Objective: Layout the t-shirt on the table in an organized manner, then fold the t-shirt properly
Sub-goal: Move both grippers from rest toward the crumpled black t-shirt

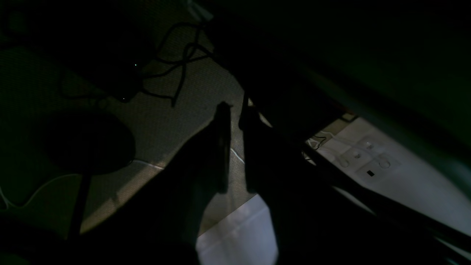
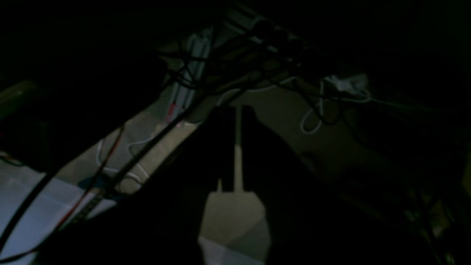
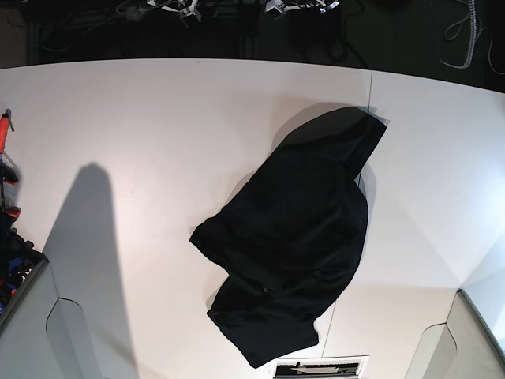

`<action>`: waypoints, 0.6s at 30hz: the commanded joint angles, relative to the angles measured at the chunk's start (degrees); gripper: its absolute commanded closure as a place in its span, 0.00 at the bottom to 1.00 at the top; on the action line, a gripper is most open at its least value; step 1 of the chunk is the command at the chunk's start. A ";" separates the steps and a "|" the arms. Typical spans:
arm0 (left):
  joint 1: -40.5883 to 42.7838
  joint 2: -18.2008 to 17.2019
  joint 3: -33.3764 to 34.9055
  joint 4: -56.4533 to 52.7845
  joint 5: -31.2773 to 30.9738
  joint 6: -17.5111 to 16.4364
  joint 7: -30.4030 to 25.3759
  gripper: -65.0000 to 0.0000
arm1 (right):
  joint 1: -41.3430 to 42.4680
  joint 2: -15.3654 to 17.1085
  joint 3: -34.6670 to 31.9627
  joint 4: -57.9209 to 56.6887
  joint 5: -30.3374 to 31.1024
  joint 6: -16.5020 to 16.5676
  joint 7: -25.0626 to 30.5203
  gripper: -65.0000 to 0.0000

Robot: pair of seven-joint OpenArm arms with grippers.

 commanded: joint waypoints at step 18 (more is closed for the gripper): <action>14.82 -4.31 -0.07 23.67 -0.87 1.20 -1.92 0.85 | -9.77 2.16 -0.04 12.11 -0.20 9.57 0.76 0.93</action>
